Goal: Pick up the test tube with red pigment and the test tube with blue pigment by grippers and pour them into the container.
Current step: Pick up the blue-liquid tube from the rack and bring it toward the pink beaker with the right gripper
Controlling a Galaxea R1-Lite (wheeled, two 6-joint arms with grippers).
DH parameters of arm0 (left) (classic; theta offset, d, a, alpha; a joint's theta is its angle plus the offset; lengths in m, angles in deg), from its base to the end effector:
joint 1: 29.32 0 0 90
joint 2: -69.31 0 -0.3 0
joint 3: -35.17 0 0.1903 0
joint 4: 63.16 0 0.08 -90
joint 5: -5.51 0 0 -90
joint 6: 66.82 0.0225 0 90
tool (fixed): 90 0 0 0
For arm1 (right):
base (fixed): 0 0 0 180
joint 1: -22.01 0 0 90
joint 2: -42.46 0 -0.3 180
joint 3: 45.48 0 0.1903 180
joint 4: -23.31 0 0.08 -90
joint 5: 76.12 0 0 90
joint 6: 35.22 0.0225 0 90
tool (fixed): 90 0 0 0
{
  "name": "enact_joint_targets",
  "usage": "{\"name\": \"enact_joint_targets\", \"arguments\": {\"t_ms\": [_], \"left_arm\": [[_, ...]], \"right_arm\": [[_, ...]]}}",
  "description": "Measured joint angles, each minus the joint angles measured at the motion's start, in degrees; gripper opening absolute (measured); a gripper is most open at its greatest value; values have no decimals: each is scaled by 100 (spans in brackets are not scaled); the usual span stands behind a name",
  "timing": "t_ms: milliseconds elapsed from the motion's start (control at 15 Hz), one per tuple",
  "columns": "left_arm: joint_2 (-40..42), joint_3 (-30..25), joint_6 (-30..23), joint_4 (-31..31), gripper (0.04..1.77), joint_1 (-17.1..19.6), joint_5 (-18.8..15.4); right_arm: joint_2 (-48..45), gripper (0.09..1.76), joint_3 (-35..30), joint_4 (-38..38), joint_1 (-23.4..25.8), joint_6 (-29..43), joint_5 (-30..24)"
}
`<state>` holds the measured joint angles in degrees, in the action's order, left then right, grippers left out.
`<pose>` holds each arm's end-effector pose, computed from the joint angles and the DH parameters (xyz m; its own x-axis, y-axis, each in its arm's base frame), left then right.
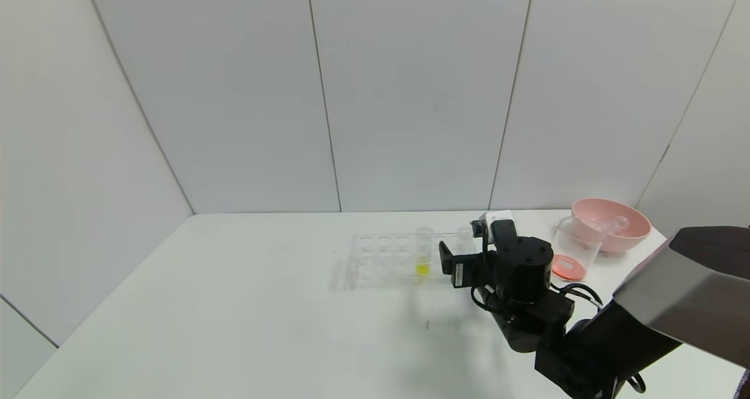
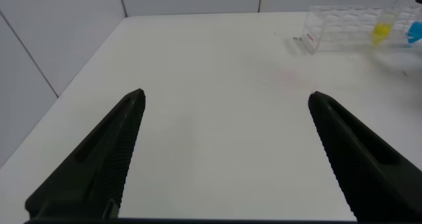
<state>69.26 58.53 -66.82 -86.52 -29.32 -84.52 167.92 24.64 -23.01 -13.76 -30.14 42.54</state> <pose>-0.0227 0.0000 0.0755 1.0000 -0.0005 -0.0009 0.0005 1.0000 0.0000 0.3153 0.2138 0.0722 0.9835 0.1174 -0.1376 -0.1168 0.9931 0.0126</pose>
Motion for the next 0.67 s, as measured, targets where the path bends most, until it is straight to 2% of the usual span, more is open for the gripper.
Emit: {"name": "enact_joint_targets", "arguments": {"t_ms": [200, 267, 467, 667], "left_arm": [[0, 0, 0, 0, 176, 0, 2], [0, 0, 0, 0, 176, 0, 2], [0, 0, 0, 0, 176, 0, 2], [0, 0, 0, 0, 176, 0, 2]], "right_arm": [[15, 170, 10, -6, -4, 2, 7], [28, 163, 5, -6, -9, 0, 11], [48, 115, -1, -11, -30, 0, 11], [56, 81, -9, -9, -33, 2, 10]]}}
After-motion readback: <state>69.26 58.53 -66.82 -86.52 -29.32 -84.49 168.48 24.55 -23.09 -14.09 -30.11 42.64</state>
